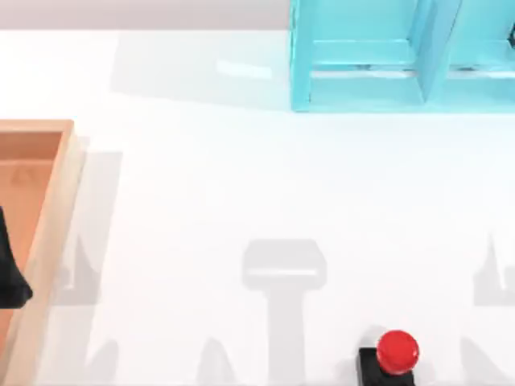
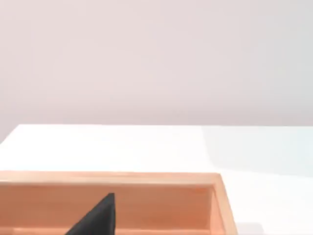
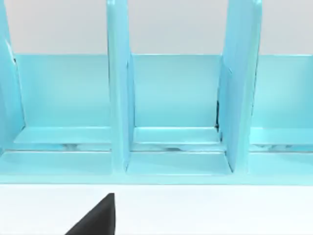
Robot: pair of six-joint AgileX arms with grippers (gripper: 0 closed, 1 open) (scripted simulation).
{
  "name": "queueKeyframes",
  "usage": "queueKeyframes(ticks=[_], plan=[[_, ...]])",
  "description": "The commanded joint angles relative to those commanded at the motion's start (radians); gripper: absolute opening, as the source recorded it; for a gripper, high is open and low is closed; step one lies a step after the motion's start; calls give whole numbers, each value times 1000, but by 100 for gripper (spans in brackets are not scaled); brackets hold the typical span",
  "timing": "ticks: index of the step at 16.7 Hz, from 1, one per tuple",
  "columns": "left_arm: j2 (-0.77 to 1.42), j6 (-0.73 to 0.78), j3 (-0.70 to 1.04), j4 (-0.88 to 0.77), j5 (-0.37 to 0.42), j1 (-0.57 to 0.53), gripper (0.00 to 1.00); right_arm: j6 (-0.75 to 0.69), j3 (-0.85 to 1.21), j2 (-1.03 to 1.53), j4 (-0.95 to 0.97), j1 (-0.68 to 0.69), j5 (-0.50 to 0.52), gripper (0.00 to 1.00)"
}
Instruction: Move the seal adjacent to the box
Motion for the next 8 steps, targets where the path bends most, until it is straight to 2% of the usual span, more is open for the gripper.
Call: queueKeyframes(ticks=[4,8], plan=[[25,-16,19,-14,-3,-5,100,0,0,0,0,0,0,100],[192,-116,149,-116,-23,-37,100,0,0,0,0,0,0,100]])
